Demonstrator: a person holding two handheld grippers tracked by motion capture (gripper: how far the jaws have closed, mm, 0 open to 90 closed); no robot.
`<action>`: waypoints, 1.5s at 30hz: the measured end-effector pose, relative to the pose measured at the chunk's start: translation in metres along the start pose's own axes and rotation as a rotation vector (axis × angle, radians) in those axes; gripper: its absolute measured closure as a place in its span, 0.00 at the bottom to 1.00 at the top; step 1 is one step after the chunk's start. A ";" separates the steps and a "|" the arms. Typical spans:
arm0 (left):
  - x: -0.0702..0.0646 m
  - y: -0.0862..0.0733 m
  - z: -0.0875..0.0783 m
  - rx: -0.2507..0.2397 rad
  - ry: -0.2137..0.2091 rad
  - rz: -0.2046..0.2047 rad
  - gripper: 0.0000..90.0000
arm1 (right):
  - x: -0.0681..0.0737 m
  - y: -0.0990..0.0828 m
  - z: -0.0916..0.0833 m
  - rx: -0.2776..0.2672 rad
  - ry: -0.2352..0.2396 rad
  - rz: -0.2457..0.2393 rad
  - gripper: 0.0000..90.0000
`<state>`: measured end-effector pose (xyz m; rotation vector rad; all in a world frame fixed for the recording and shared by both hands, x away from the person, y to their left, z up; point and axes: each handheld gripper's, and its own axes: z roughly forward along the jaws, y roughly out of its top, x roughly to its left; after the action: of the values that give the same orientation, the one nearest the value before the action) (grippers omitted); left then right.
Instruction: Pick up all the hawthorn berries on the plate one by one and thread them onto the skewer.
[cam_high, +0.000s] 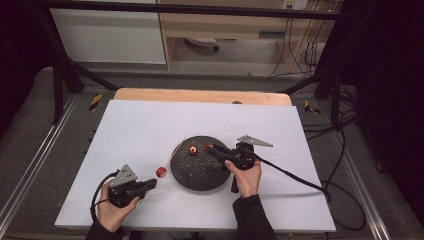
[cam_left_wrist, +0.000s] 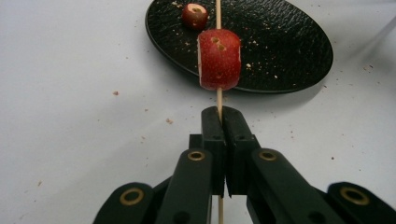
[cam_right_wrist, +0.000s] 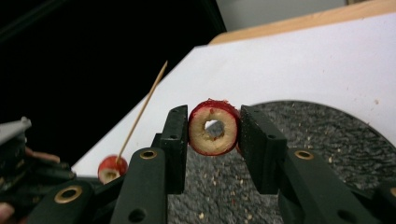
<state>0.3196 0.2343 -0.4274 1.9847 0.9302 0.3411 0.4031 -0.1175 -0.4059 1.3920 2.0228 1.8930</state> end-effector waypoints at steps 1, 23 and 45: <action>-0.001 0.000 0.001 0.000 -0.001 -0.002 0.98 | 0.000 -0.001 0.000 -0.018 0.001 0.006 0.71; -0.016 0.012 0.012 -0.019 -0.003 -0.005 0.98 | 0.000 0.003 -0.003 -0.225 0.019 0.090 0.71; -0.031 0.018 0.020 -0.035 -0.015 -0.004 0.98 | 0.002 0.014 -0.009 -0.328 0.020 0.106 0.71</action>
<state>0.3183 0.1940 -0.4208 1.9505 0.9125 0.3379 0.4044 -0.1257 -0.3913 1.4176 1.5772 2.1666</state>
